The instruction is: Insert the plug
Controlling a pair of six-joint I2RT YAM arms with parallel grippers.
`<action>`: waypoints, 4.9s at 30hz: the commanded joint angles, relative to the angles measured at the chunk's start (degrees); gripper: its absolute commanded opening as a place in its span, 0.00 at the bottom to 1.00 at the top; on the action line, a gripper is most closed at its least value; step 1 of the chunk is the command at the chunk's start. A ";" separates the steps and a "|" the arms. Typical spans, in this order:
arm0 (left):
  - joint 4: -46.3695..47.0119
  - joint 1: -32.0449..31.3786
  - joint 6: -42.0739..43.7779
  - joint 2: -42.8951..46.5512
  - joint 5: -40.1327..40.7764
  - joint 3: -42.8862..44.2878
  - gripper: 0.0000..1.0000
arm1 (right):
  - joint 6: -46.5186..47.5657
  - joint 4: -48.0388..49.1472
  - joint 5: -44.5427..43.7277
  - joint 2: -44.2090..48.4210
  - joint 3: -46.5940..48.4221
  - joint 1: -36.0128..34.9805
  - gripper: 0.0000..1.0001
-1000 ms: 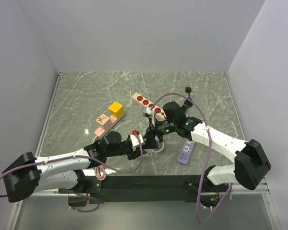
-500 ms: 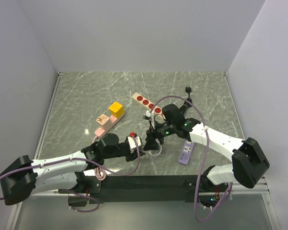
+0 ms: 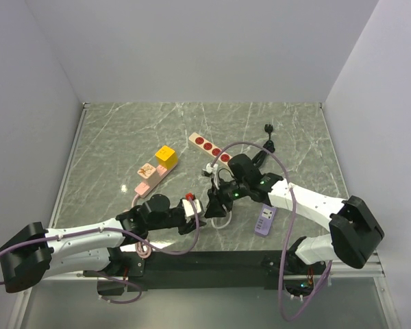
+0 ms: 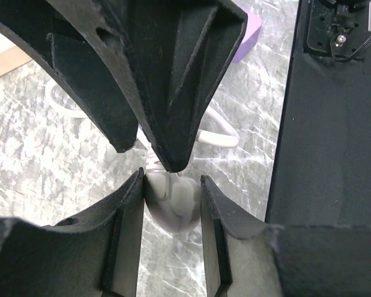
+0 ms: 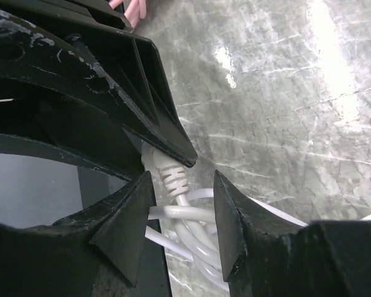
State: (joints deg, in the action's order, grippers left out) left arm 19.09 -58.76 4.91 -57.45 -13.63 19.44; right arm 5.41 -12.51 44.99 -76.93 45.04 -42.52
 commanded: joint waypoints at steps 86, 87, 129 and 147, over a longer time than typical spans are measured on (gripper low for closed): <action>-13.90 28.53 -10.62 -73.51 10.82 76.45 0.72 | -31.25 1.88 -59.23 -17.64 9.63 12.55 0.00; -14.25 28.44 -10.79 -73.16 10.82 75.58 0.72 | -31.42 1.79 -59.40 -17.99 10.33 12.64 0.00; -2.48 20.44 -23.81 -52.68 4.29 39.10 0.65 | -25.72 3.80 -64.15 -9.48 13.68 18.10 0.00; -1.16 21.41 -23.01 -53.64 5.37 37.51 0.66 | -19.74 5.57 -64.58 -20.02 20.97 10.00 0.00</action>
State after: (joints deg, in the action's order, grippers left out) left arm 22.65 -36.95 -16.25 -109.62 -4.73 58.87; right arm -15.51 -8.05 -16.14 -96.90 62.06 -31.79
